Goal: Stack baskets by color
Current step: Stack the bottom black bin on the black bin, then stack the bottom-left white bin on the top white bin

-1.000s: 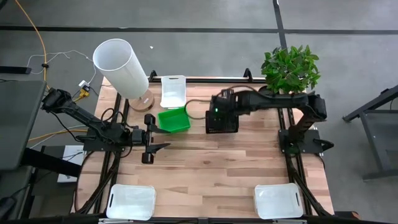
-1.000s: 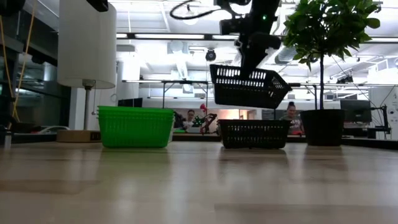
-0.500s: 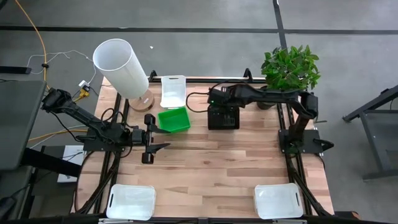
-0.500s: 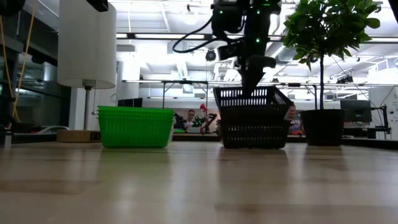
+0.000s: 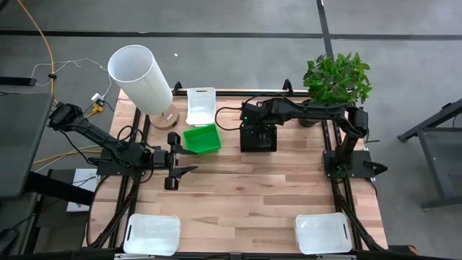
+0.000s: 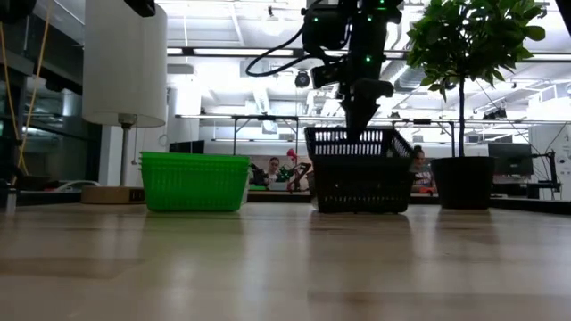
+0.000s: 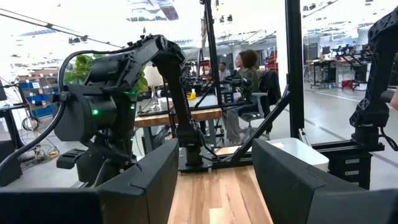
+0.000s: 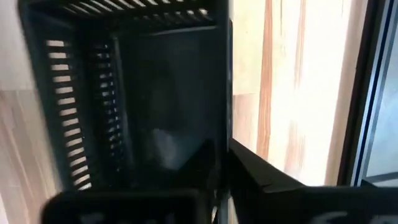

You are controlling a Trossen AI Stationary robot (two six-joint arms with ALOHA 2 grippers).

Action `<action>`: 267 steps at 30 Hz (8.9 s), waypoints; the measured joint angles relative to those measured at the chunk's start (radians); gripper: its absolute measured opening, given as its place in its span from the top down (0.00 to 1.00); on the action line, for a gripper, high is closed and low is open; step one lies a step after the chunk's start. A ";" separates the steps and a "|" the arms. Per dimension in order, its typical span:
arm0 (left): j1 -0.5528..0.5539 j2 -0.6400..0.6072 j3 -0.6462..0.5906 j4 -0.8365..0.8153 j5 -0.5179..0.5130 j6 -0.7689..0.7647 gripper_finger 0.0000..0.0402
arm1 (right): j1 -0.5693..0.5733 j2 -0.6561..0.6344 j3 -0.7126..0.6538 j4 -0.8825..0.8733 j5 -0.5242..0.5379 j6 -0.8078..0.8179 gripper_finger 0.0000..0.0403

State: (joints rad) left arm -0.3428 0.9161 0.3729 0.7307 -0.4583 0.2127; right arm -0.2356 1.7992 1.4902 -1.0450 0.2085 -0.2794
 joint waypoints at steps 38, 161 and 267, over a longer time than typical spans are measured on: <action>0.000 0.000 0.000 -0.001 0.001 0.000 0.53 | 0.193 -0.332 -0.882 1.480 0.419 0.309 0.99; -0.585 0.773 0.713 -1.729 0.240 -1.074 0.53 | 0.406 -0.491 -1.060 1.933 0.072 0.150 1.00; 0.893 0.707 0.882 -1.444 -0.133 -1.047 1.00 | 0.406 -0.491 -1.060 1.925 0.073 0.168 1.00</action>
State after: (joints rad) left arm 0.5503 1.6230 1.2549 -0.7132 -0.5914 -0.8345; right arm 0.1701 1.3079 0.4301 0.8799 0.2813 -0.1116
